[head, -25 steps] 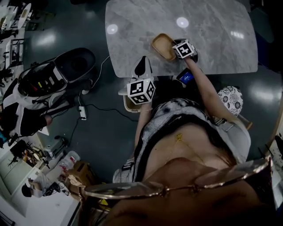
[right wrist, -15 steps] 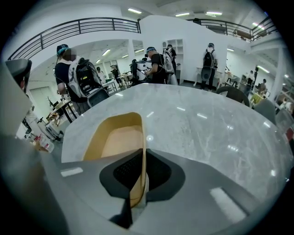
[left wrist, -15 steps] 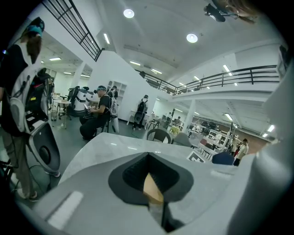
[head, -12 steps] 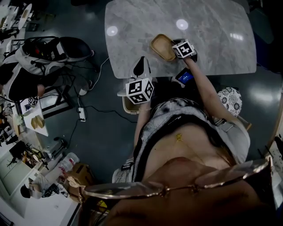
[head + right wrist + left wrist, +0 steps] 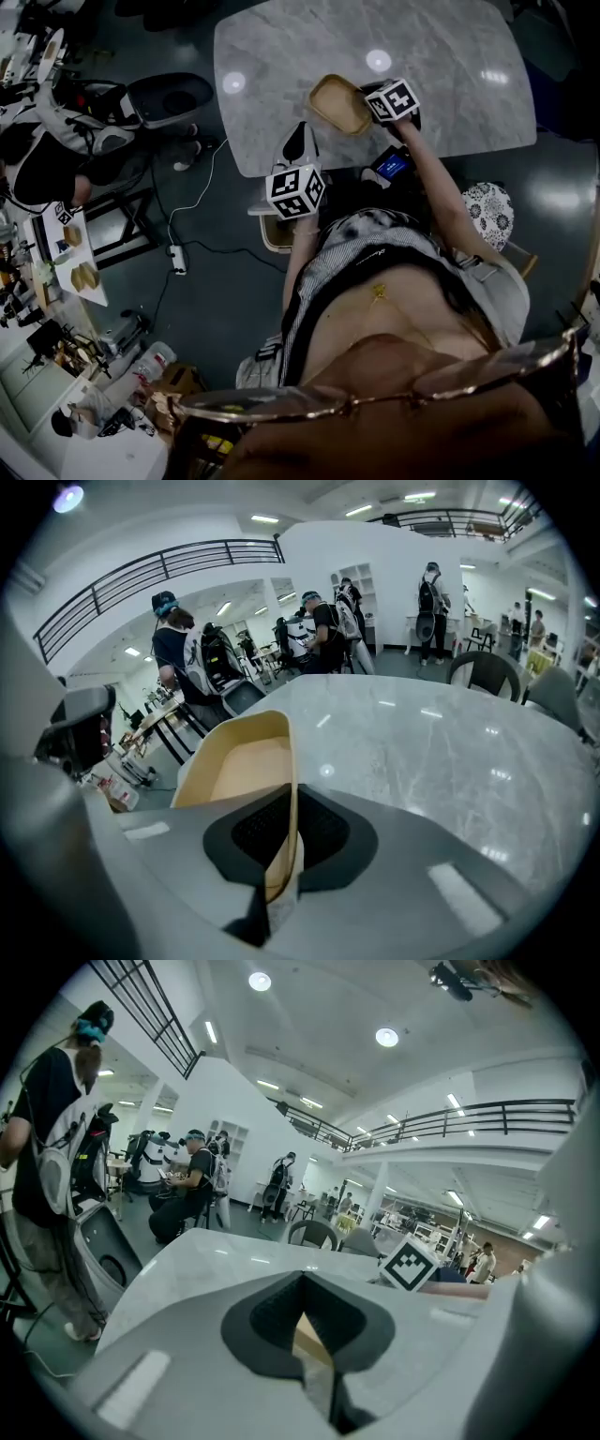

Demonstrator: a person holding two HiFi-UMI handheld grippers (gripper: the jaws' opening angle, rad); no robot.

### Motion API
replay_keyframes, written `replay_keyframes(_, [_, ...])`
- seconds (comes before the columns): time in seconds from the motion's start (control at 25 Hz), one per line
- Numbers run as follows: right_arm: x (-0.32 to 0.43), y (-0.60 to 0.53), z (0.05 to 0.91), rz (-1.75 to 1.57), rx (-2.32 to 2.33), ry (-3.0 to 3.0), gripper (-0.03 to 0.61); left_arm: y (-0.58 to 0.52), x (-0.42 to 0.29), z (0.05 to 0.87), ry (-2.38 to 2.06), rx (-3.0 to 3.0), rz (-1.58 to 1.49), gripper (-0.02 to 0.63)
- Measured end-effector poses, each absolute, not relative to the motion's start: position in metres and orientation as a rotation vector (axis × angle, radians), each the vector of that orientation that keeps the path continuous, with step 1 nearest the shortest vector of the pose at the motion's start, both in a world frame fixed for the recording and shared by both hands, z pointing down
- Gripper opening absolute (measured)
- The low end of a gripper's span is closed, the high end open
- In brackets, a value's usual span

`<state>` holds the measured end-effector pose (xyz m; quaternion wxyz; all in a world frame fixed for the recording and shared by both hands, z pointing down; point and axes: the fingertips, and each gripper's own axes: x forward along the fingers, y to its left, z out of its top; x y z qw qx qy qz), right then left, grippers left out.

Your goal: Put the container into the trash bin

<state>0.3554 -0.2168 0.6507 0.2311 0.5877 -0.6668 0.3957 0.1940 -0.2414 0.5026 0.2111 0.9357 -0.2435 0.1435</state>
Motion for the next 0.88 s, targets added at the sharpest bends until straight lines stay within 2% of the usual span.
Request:
replay_keyframes(0.44, [0.338,-0.191,0.577,1.091,1.601,-1.914,0.035,-0.226,0.211,0.493,-0.601,2.635,0.391,0.0])
replay_keyframes(0.88, [0.344,-0.177,0.546,1.045,1.529,-1.997,0.035,-0.212,0.222,0.476,-0.593,2.654,0.351,0.0])
